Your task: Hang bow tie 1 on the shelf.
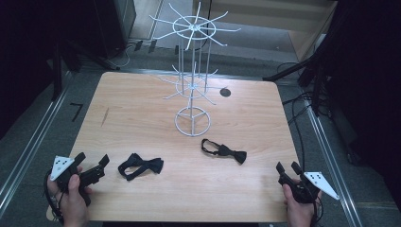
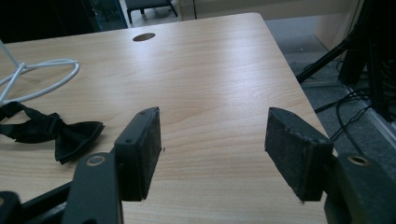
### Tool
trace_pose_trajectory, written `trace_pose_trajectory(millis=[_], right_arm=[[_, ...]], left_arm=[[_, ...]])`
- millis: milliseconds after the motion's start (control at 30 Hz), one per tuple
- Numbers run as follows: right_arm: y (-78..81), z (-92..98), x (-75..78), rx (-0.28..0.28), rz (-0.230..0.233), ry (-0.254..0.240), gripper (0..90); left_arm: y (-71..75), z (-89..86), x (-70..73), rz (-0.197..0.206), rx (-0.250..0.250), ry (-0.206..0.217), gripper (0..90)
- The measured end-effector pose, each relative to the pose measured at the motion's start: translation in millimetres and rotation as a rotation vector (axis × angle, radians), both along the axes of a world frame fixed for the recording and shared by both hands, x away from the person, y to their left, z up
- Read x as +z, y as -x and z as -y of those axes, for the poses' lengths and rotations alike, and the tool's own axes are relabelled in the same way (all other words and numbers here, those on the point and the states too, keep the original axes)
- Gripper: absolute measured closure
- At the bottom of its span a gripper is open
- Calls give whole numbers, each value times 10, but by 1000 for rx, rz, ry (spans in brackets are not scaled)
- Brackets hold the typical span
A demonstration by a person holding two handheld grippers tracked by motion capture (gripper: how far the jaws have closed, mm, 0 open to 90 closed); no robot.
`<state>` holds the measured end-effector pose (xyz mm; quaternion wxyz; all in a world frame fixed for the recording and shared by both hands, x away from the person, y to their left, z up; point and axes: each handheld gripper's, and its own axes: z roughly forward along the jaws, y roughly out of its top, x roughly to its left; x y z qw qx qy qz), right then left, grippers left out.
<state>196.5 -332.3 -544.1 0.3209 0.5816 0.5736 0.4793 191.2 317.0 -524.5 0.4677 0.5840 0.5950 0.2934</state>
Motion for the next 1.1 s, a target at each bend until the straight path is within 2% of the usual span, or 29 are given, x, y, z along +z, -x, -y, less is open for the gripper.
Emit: trace_pose_trajectory(millis=[33, 167, 300, 433, 633, 867, 1100], right_arm=[[-3, -10, 3, 0, 0, 4, 392], [-24, -93, 23, 54, -18, -37, 418], [-23, -284, 85, 116, -6, 22, 410], [-30, -467, 145, 178, -14, 34, 403], [-63, -717, 261, 266, 8, 129, 400], [-128, -850, 324, 318, 5, 111, 402], [-193, -1075, 412, 368, 14, 125, 399]], left_arm=[[2, -1, 0, 2, -3, -1, 81], [-6, -11, 0, -1, 4, 2, 81], [-4, -9, 0, 1, 12, 2, 81], [-4, -13, -1, 1, 15, 4, 81], [-7, -11, 0, -4, 18, 0, 81], [-4, -11, 0, -2, 18, -1, 81], [-3, -11, -1, 0, 18, 1, 81]])
